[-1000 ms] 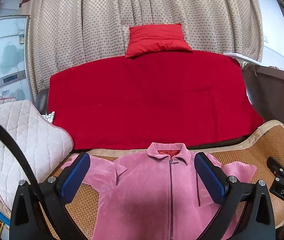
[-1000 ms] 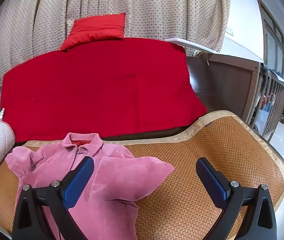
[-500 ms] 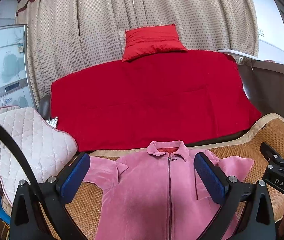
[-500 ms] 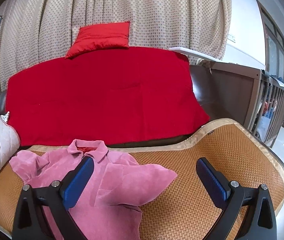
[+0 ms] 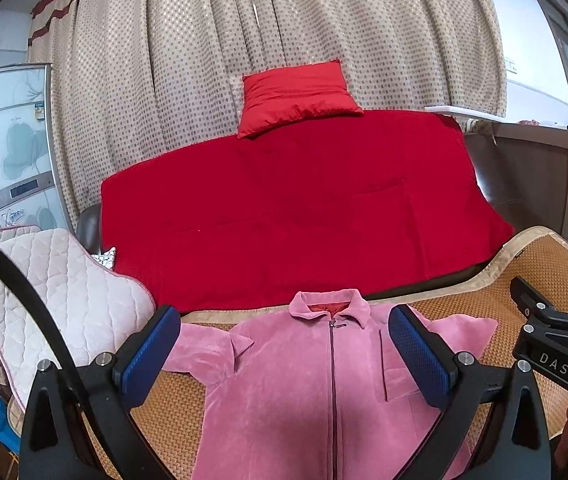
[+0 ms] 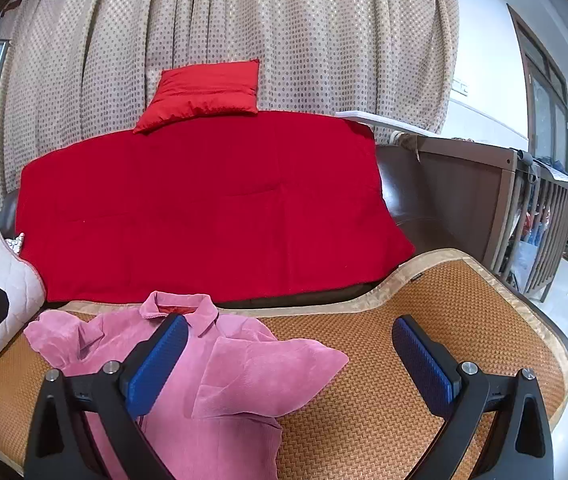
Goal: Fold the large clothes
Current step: 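Grasp the jacket sleeve with the right gripper and lift it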
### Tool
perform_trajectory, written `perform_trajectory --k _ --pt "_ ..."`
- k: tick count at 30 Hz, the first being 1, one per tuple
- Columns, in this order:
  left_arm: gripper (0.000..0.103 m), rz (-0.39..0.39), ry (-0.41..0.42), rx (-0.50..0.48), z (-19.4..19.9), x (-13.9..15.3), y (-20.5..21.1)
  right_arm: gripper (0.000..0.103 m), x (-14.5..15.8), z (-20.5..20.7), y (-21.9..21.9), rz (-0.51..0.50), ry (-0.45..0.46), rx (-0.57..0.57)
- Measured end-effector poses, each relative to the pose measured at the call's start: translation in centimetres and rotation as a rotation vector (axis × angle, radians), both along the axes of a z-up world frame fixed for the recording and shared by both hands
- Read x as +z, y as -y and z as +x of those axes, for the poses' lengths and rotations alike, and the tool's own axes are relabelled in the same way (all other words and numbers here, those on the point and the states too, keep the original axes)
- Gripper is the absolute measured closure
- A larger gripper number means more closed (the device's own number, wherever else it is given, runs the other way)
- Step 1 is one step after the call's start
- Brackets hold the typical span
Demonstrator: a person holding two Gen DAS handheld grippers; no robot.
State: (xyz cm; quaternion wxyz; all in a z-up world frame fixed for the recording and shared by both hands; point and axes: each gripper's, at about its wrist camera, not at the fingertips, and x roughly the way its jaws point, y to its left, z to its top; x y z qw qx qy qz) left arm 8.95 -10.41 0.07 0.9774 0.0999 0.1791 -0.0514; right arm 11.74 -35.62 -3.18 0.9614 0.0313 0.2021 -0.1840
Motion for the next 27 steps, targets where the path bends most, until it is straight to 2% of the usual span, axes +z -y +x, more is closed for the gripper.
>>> perform_trajectory --k 8,11,13,15,19,22,25,27 --pt "0.0 0.002 0.004 0.001 0.3 -0.5 -0.3 0.0 0.0 0.0 -0.6 -0.013 -0.003 0.005" --pt "0.0 0.018 -0.013 0.009 1.2 -1.5 -0.4 0.0 -0.5 0.5 -0.5 -0.017 -0.016 0.008" --pt "0.0 0.046 -0.062 0.026 2.8 -3.3 -0.7 0.0 -1.5 1.3 0.2 0.02 -0.035 0.027" --pt "0.0 0.074 -0.108 0.041 4.4 -5.1 -0.9 0.0 -3.2 2.7 1.6 0.113 -0.075 0.056" --pt "0.0 0.151 -0.223 0.071 8.3 -9.9 -1.7 0.0 -9.3 6.1 7.7 0.473 -0.172 0.124" --pt "0.0 0.15 -0.28 0.059 10.5 -12.4 -2.2 0.0 -14.4 8.6 11.3 0.714 -0.245 0.155" --pt "0.0 0.152 -0.276 0.035 12.0 -13.8 -2.2 0.0 -18.3 10.4 13.6 0.906 -0.269 0.146" --pt "0.0 0.153 -0.255 0.025 12.9 -14.6 -2.2 0.0 -20.3 11.3 14.5 0.989 -0.27 0.139"
